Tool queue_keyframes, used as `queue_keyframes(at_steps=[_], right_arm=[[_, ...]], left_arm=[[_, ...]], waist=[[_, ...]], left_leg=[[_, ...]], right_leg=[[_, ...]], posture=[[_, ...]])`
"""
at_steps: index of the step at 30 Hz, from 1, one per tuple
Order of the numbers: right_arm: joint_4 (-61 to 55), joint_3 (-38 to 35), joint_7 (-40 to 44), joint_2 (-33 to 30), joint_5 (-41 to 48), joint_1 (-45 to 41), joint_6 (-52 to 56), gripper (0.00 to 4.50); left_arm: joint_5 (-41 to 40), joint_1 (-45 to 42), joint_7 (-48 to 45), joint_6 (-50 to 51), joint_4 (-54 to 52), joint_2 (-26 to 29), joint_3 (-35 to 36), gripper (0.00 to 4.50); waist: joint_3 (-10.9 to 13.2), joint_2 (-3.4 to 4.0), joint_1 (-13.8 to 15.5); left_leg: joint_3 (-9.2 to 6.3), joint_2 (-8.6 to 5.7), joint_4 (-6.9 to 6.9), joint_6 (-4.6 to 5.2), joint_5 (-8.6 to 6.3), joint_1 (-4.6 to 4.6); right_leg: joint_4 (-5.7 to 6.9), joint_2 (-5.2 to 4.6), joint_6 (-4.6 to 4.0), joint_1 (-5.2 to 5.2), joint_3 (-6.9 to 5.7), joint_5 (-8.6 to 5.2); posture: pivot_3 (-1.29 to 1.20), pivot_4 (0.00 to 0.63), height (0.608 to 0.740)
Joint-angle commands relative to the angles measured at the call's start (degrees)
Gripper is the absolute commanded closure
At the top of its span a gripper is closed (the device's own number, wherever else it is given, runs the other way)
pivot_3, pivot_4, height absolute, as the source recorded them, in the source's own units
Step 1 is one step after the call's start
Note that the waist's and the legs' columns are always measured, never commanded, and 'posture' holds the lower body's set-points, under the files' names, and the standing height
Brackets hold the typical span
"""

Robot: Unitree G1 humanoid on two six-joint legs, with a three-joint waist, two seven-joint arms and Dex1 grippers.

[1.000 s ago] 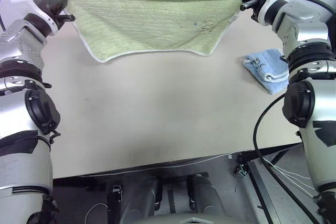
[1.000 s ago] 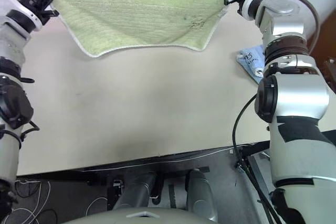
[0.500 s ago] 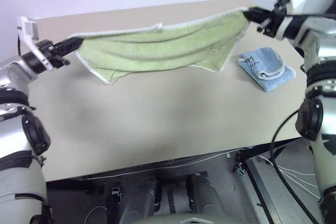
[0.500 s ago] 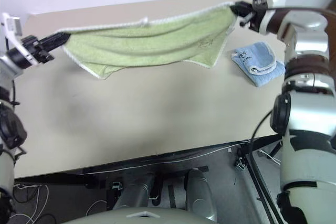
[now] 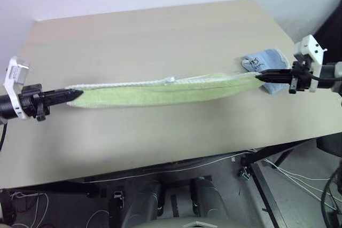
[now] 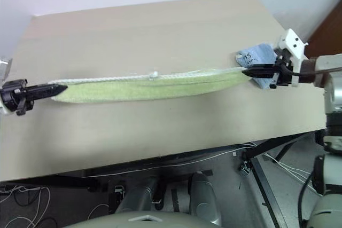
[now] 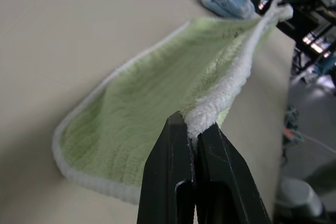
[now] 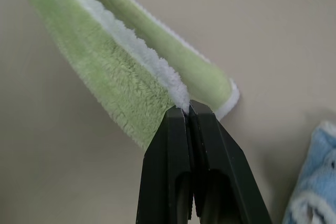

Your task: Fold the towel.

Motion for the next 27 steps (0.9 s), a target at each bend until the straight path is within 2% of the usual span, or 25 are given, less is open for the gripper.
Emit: queue_keyframes(at_steps=[1, 9, 11, 14, 21, 27], right_arm=[[-0.5, -2.59, 0.0, -2.2, 0.8, 0.71, -2.1, 4.5], [-4.4, -0.99, 4.22, -5.48, -0.12, 9.31, -6.08, 4.5], [-2.74, -0.19, 4.85, -7.36, -2.17, 11.1, -9.3, 4.5], [-1.61, 0.83, 5.45, -7.66, -2.66, 11.34, -11.94, 4.5], [1.3, 6.04, 2.21, 0.21, -4.48, 2.17, -13.45, 4.5], [6.26, 8.22, -1.46, 7.93, -6.06, -6.11, -14.84, 4.5]], left_arm=[[-0.03, 7.29, -0.82, -2.18, -8.42, 2.56, 0.57, 4.47], [-1.8, 18.85, -2.63, -2.47, -12.21, 5.99, 3.1, 4.47], [-1.78, 23.05, -3.05, -2.91, -14.13, 6.03, 4.95, 4.47], [-3.2, 24.5, -1.13, -2.03, -14.33, 5.27, 6.11, 4.47], [-5.71, 17.76, 7.01, -0.04, -10.22, 0.3, 3.94, 4.47], [-6.54, 18.35, 8.54, 0.37, -9.86, -1.57, 2.98, 4.47]], waist=[[0.0, 0.0, 0.18], [0.0, 0.01, 1.24], [0.0, 0.02, 1.58], [0.0, 0.02, 1.79], [-0.03, 0.08, 1.67], [-0.03, 0.08, 1.85]], left_leg=[[0.02, 0.01, -0.01, 0.0, 0.0, 0.03], [0.08, 0.06, -0.05, -0.1, -0.09, 0.08], [0.1, 0.07, -0.07, -0.1, -0.12, 0.08], [0.14, 0.1, -0.12, -0.07, -0.14, 0.08], [0.19, 0.25, -0.09, -0.09, -0.15, 0.44], [0.2, 0.29, -0.17, -0.09, -0.15, 0.5]], right_leg=[[-0.01, -0.01, -0.01, 0.03, 0.01, 0.01], [-0.11, -0.01, -0.06, 0.08, 0.03, 0.02], [-0.16, -0.01, -0.06, 0.08, 0.03, 0.02], [-0.2, -0.02, -0.07, 0.08, 0.03, 0.01], [-0.24, 0.07, -0.12, 0.43, 0.04, -0.01], [-0.29, 0.13, -0.1, 0.45, 0.04, 0.02]], posture=[[0.0, 0.15, 0.74], [0.0, 0.15, 0.74], [0.0, 0.15, 0.74], [0.0, 0.15, 0.74], [0.0, 0.15, 0.74], [0.0, 0.15, 0.74]])
